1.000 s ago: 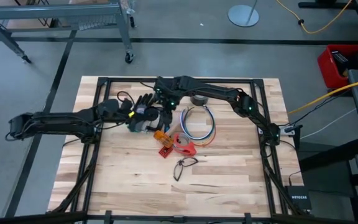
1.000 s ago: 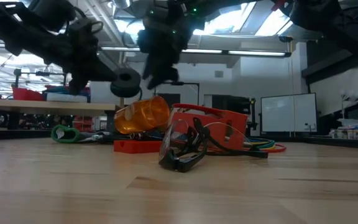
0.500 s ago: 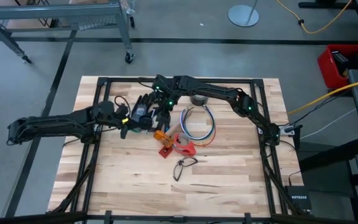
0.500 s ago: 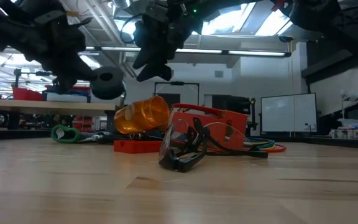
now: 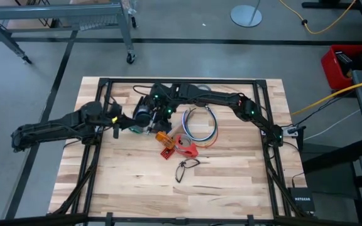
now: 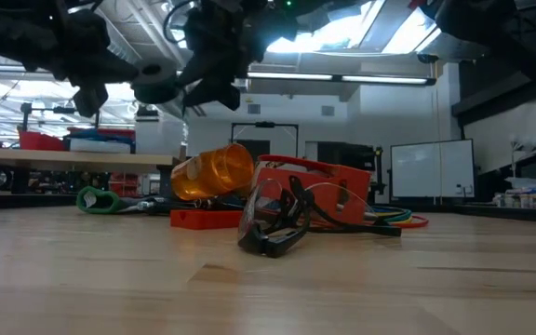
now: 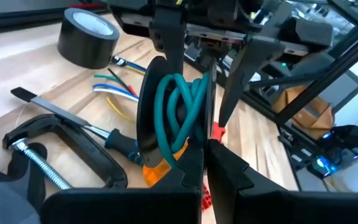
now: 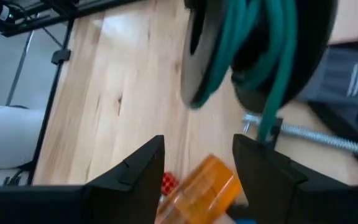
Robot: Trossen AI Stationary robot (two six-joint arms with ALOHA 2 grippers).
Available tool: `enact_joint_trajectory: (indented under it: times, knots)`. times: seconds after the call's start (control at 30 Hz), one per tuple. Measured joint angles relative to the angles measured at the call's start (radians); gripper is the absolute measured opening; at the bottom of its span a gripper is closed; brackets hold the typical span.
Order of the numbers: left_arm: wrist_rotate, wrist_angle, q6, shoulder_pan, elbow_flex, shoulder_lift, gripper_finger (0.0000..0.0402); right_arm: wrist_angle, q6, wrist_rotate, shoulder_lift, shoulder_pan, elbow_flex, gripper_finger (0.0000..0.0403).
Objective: Coil cords
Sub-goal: Uncoil the green wire from the spool
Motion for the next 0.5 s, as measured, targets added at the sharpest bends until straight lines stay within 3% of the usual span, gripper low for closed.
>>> enact_joint_trajectory:
  times: [0.23, 0.5]
  knots:
    - [0.029, -0.003, -0.004, 0.0, 0.0, -0.003, 0.0, 0.02, -0.001, 0.091, 0.0, 0.005, 0.0, 0.0193]
    - [0.032, -0.004, -0.004, 0.0, 0.0, -0.003, 0.0, 0.014, 0.0, 0.116, 0.0, 0.004, 0.0, 0.0193]
